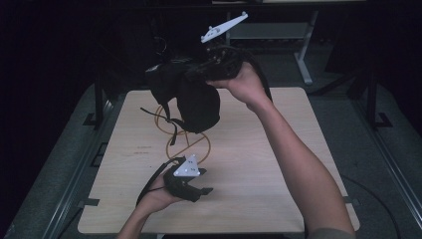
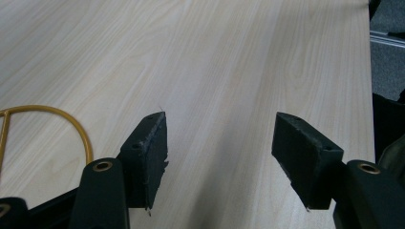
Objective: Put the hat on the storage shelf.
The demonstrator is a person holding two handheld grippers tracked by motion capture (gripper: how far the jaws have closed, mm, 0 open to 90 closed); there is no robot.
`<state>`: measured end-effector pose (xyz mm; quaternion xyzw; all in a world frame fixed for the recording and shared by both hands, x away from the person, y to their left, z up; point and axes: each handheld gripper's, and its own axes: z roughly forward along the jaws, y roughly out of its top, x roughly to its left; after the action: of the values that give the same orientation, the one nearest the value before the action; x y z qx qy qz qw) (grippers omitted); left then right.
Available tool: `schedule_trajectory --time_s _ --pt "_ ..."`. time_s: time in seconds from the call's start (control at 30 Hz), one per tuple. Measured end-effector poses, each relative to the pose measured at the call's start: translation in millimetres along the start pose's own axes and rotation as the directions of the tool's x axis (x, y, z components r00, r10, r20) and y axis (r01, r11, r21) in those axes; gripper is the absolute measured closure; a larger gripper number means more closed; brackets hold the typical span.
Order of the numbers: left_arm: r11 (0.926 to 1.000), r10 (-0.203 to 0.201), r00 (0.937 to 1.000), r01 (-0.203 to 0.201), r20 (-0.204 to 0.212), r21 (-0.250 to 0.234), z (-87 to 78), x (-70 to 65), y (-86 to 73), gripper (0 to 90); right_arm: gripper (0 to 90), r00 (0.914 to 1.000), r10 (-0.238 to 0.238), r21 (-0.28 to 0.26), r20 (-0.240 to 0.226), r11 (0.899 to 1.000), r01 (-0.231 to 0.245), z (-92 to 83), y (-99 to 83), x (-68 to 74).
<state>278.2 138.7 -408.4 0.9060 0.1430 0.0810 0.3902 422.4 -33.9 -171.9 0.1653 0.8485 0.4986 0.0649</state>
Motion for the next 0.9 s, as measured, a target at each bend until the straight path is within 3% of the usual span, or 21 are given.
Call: schedule_trajectory --time_s 0.27,0.37,0.9 --pt "1.0 0.004 1.0 -0.004 -0.003 -0.002 0.2 0.9 -0.3 36.8 87.4 0.9985 0.009 0.02 -0.053 1.0 -0.008 26.8 9.4 -3.1" --pt "1.0 0.001 1.0 -0.001 -0.003 0.0 0.8 1.1 -1.0 36.8 87.3 0.9972 0.033 0.031 -0.067 0.999 -0.031 37.0 9.7 -5.2" --pt "0.9997 0.022 0.9997 -0.022 0.014 0.007 4.4 -3.7 1.5 36.8 87.0 0.9935 0.077 0.094 -0.084 0.993 -0.069 89.2 5.6 -11.4"
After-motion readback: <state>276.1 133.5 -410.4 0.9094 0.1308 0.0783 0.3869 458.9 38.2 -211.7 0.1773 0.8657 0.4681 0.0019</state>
